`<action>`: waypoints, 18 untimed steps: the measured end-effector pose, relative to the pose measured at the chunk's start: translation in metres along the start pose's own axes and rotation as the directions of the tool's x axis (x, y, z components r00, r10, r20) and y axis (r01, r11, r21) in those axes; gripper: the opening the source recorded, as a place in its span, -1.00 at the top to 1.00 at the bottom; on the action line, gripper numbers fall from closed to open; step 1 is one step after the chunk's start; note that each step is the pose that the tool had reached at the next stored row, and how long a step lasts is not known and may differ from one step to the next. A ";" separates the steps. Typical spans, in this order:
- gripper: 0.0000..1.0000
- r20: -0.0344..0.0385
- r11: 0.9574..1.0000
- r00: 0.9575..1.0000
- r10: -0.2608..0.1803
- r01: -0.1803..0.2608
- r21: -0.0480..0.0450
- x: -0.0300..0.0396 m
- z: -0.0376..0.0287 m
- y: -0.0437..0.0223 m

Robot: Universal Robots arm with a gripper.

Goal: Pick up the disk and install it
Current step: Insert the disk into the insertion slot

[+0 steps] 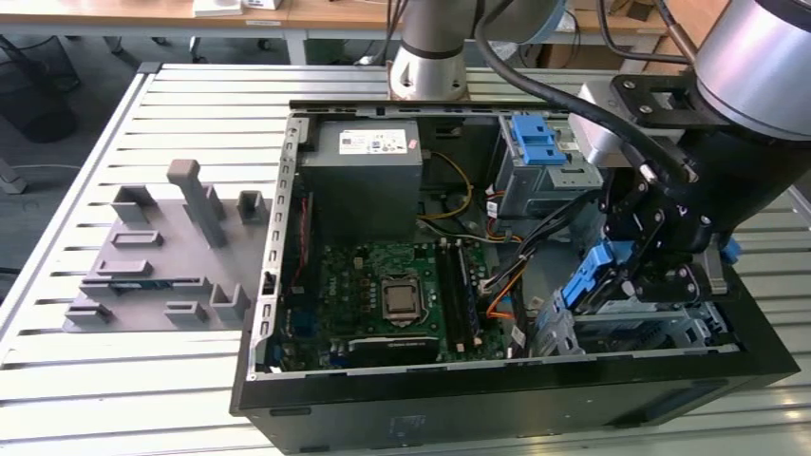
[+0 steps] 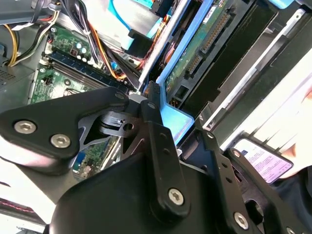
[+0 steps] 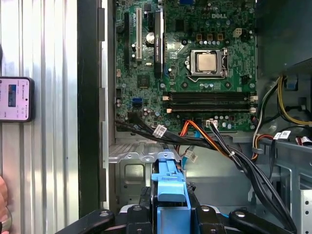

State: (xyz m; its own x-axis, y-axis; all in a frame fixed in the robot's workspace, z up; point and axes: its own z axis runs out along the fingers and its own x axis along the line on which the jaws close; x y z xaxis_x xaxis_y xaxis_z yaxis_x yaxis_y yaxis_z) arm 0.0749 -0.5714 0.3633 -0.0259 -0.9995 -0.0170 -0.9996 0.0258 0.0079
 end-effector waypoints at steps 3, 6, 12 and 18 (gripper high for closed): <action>0.27 0.000 1.000 1.000 0.000 0.000 0.000 0.0001 0.0028 0.0000; 0.27 0.000 1.000 1.000 0.000 0.000 0.000 0.0001 0.0056 -0.0001; 0.27 0.000 1.000 1.000 0.000 0.000 0.000 0.0003 0.0111 -0.0001; 0.27 0.000 1.000 1.000 0.000 0.000 0.000 0.0003 0.0118 -0.0001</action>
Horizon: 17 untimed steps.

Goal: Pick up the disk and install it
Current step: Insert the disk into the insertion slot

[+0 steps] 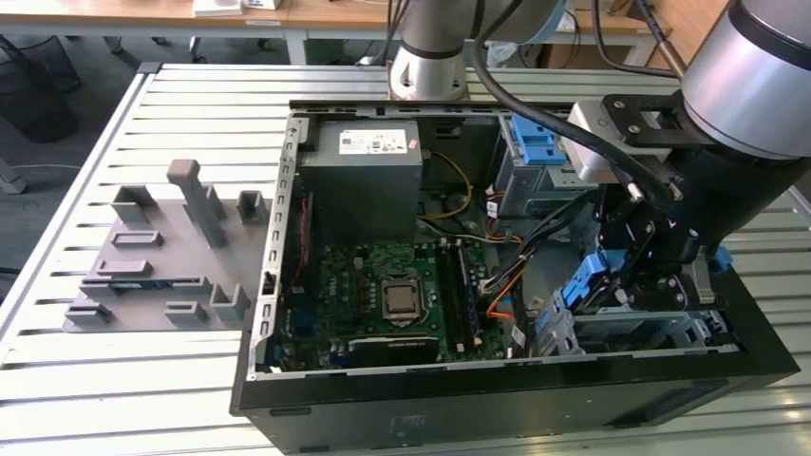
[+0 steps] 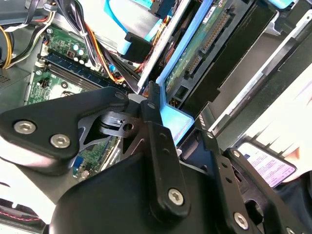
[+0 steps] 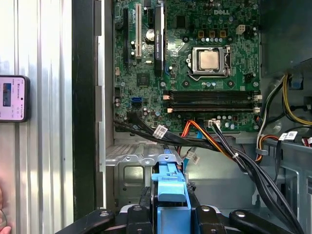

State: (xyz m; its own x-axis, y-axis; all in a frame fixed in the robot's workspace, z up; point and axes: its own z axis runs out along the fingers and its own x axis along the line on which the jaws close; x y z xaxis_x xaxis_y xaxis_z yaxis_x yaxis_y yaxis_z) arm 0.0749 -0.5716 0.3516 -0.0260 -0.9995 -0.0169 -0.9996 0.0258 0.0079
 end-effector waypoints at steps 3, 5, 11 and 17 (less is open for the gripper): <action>0.27 0.000 1.000 1.000 0.000 0.000 0.000 0.0000 0.0001 0.0000; 0.24 0.000 1.000 1.000 0.000 0.000 0.000 0.0000 0.0001 0.0000; 0.15 0.000 1.000 1.000 0.000 0.000 0.000 0.0000 0.0002 0.0000; 0.62 0.000 1.000 1.000 0.000 0.000 0.000 0.0000 0.0003 0.0000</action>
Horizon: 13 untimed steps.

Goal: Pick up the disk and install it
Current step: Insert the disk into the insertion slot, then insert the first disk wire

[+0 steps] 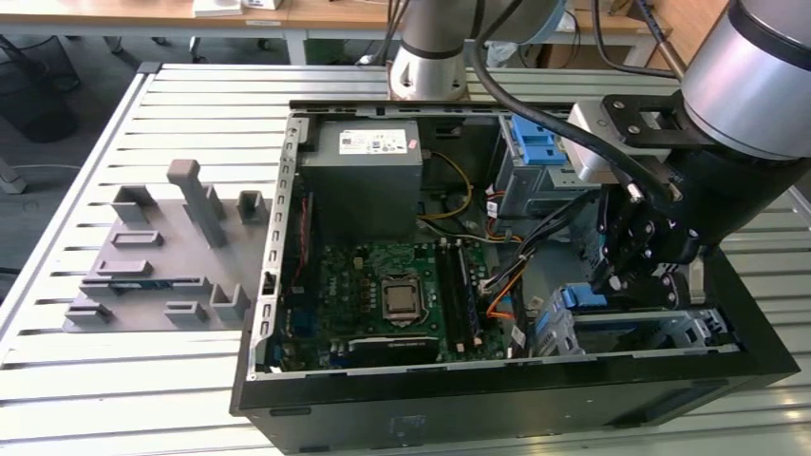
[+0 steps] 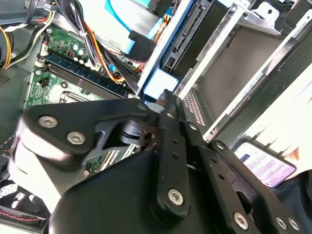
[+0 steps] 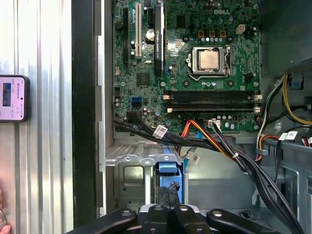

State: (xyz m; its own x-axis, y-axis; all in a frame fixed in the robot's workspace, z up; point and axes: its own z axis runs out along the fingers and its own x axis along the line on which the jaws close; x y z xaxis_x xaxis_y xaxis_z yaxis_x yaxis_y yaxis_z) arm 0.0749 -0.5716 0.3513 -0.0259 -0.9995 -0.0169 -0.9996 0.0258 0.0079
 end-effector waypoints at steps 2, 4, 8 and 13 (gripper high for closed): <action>0.74 0.000 1.000 1.000 0.000 0.000 0.000 0.0000 0.0000 0.0000; 0.79 0.000 1.000 1.000 0.000 0.000 0.000 0.0000 0.0000 0.0000; 0.79 0.000 1.000 1.000 0.000 0.000 0.000 0.0000 0.0001 0.0000; 0.79 0.000 1.000 1.000 0.000 0.000 0.000 0.0000 0.0002 0.0000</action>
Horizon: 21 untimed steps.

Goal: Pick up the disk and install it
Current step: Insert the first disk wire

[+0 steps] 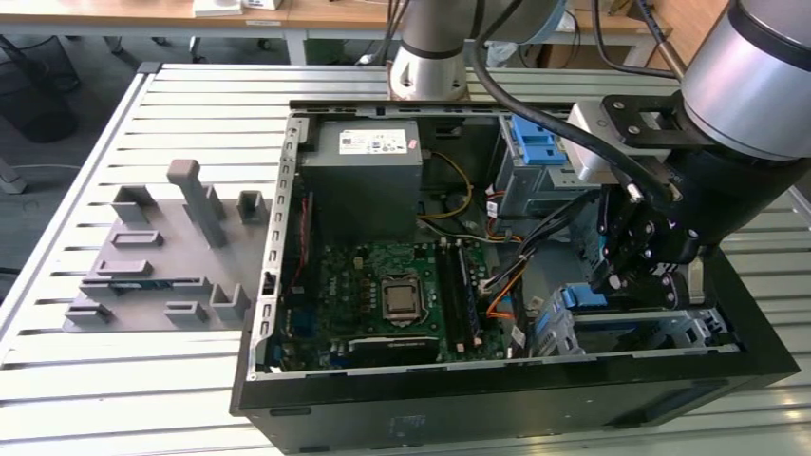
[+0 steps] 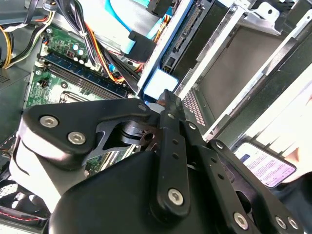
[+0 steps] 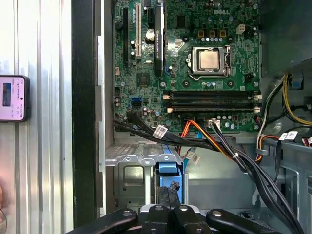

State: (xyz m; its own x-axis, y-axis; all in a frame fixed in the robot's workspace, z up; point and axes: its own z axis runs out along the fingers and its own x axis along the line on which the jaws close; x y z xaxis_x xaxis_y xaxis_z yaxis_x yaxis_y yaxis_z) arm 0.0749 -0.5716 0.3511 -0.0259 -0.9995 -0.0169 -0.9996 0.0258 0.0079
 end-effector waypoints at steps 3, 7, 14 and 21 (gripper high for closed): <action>0.79 0.000 1.000 1.000 0.000 0.000 0.000 0.0000 0.0001 0.0000; 0.79 0.000 1.000 1.000 0.000 0.000 0.000 0.0000 0.0001 0.0000; 0.79 0.000 1.000 1.000 0.000 0.000 0.000 0.0000 0.0002 -0.0040; 0.79 0.000 1.000 1.000 0.000 0.000 0.000 -0.0006 0.0005 -0.0238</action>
State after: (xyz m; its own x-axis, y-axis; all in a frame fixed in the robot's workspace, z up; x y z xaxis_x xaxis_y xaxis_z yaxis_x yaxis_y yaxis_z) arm 0.0987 -0.5716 0.3504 -0.0259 -0.9995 -0.0169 -0.9996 0.0258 0.0079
